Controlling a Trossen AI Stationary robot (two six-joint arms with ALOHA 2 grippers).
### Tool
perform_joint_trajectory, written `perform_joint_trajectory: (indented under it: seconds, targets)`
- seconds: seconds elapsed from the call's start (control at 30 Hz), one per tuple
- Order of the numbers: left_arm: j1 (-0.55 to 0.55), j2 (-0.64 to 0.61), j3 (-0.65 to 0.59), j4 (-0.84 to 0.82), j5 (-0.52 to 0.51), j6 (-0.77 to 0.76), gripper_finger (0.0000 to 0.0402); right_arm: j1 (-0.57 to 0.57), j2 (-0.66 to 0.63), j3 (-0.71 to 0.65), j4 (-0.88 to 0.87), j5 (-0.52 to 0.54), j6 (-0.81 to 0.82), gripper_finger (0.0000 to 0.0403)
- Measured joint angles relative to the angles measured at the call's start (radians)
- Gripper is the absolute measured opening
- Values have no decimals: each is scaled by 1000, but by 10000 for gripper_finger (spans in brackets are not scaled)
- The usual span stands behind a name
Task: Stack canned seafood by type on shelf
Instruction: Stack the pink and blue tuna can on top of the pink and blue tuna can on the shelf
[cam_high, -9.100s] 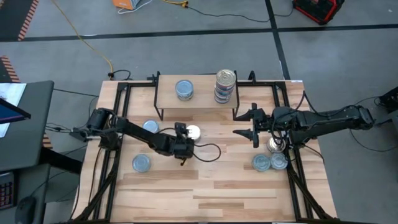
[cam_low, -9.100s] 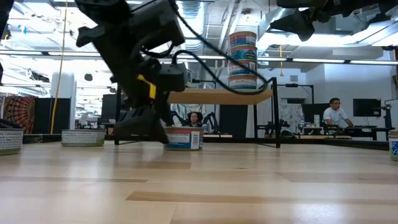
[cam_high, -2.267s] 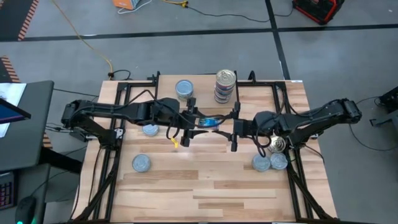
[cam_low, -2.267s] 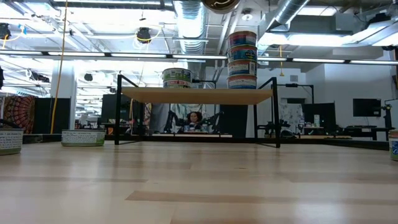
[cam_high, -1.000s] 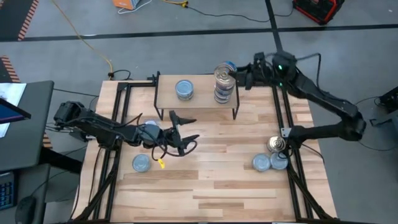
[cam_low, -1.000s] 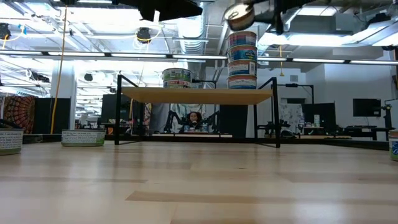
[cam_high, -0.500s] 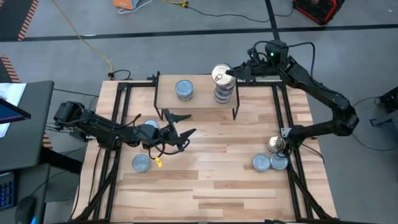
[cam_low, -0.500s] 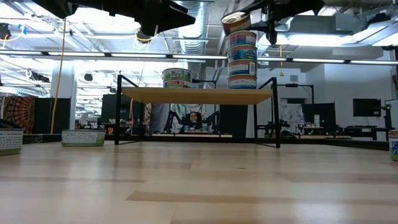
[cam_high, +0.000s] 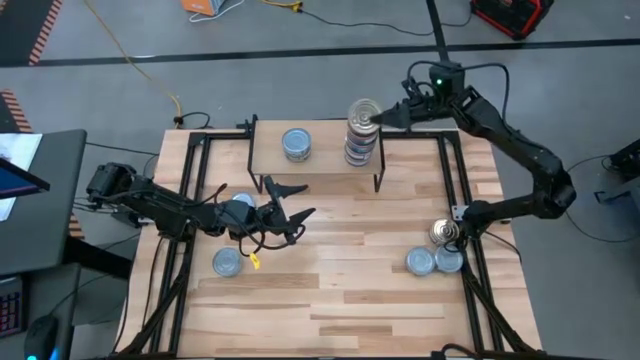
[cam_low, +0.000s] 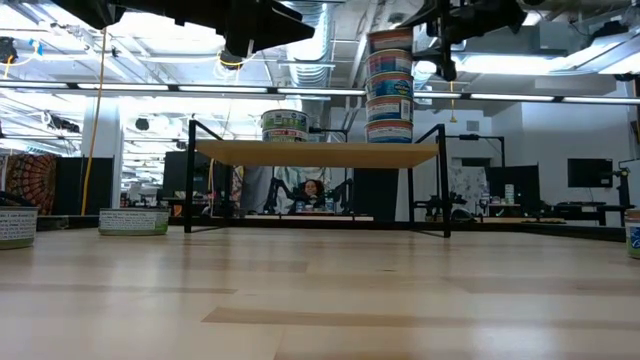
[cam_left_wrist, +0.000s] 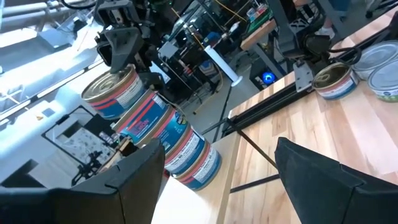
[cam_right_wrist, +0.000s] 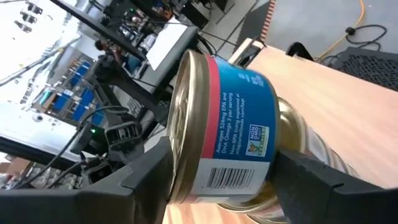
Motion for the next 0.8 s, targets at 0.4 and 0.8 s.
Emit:
perform_joint_trajectory:
  seconds: [0.4, 0.8]
  targets:
    - [0, 0, 0, -16, -8, 12, 290, -11, -8, 0, -38, -20, 0, 277]
    - [0, 0, 0, -16, -10, 13, 290, -10, -6, 79, -159, 25, -27, 277]
